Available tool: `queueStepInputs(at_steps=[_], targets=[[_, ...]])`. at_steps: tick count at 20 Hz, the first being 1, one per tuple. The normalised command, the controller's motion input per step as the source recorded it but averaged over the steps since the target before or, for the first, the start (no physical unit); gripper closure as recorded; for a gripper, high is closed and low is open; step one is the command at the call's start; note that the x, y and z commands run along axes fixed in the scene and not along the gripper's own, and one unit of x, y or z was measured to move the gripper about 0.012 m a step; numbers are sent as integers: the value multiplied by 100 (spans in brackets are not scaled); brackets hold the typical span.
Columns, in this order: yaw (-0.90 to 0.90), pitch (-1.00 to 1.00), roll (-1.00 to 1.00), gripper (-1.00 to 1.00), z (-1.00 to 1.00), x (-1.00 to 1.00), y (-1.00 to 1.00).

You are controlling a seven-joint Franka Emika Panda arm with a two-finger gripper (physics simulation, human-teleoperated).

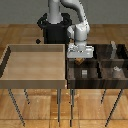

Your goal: Place the loaf of bread into the appropriate compartment.

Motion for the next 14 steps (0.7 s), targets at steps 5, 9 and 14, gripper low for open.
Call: queueStepInputs(at_steps=[5,9,14], targets=[[0,0,0,-100,0,60,0],[0,0,0,-100,0,0,0],[0,0,0,-100,0,0,0]])
